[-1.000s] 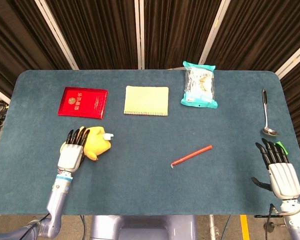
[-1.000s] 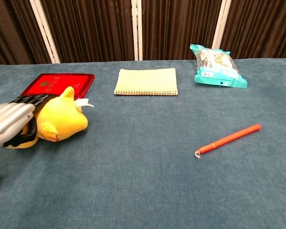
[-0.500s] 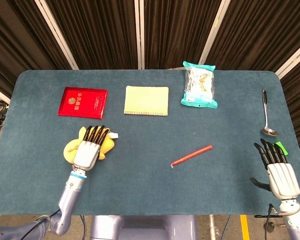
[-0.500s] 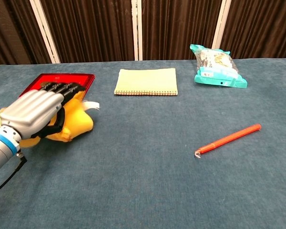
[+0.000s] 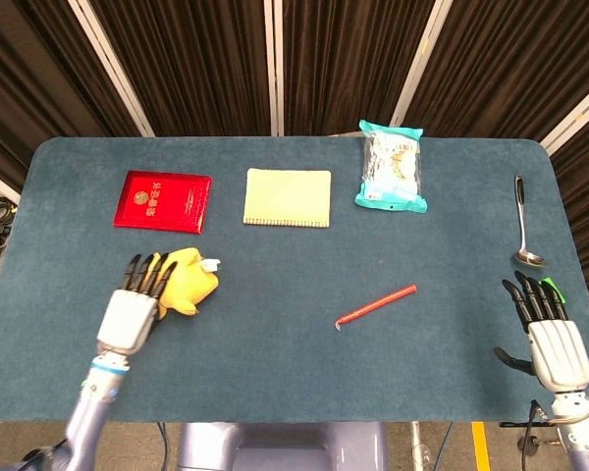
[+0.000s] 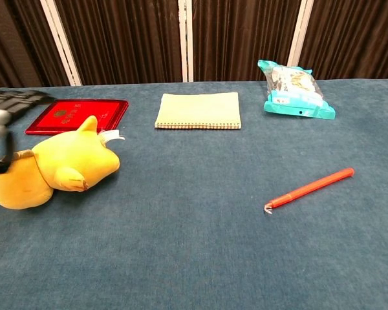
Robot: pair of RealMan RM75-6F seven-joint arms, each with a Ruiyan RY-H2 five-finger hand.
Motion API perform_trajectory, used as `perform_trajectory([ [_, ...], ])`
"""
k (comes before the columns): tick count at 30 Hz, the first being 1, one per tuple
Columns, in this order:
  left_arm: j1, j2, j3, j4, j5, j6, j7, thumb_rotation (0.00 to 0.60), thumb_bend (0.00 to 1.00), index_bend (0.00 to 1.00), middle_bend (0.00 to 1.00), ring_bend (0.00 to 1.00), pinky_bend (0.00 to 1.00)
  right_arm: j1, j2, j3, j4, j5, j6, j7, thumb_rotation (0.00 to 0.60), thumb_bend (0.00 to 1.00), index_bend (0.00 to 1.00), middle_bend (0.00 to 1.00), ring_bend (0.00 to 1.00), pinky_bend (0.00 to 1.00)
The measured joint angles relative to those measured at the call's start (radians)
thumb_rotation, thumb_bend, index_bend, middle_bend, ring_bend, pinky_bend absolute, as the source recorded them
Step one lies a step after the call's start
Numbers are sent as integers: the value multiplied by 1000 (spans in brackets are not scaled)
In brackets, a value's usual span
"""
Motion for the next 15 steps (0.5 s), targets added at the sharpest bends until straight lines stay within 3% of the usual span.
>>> perform_trajectory([
  [2, 38, 48, 15, -23, 6, 41, -1, 600, 931, 0, 0, 0, 0, -1, 0, 1, 0, 0, 4, -2, 600, 83, 10, 0, 0, 0],
  [7, 116, 112, 27, -50, -3, 113, -44, 600, 393, 0, 0, 0, 0, -3, -2, 3, -1, -6, 16, -10, 600, 83, 1, 0, 0, 0],
  [9, 136, 125, 28, -47, -9, 129, -70, 600, 253, 0, 0, 0, 0, -3, -3, 3, 0, -9, 18, -12, 600, 81, 0, 0, 0, 0],
  [11, 149, 143, 27, -42, -18, 140, -92, 600, 199, 0, 0, 0, 0, -3, -3, 1, 0, -11, 17, -9, 600, 78, 0, 0, 0, 0],
  [15, 167, 183, 12, -48, -40, 140, -132, 600, 188, 0, 0, 0, 0, -3, -2, 1, 3, -12, 18, -8, 600, 78, 0, 0, 0, 0],
])
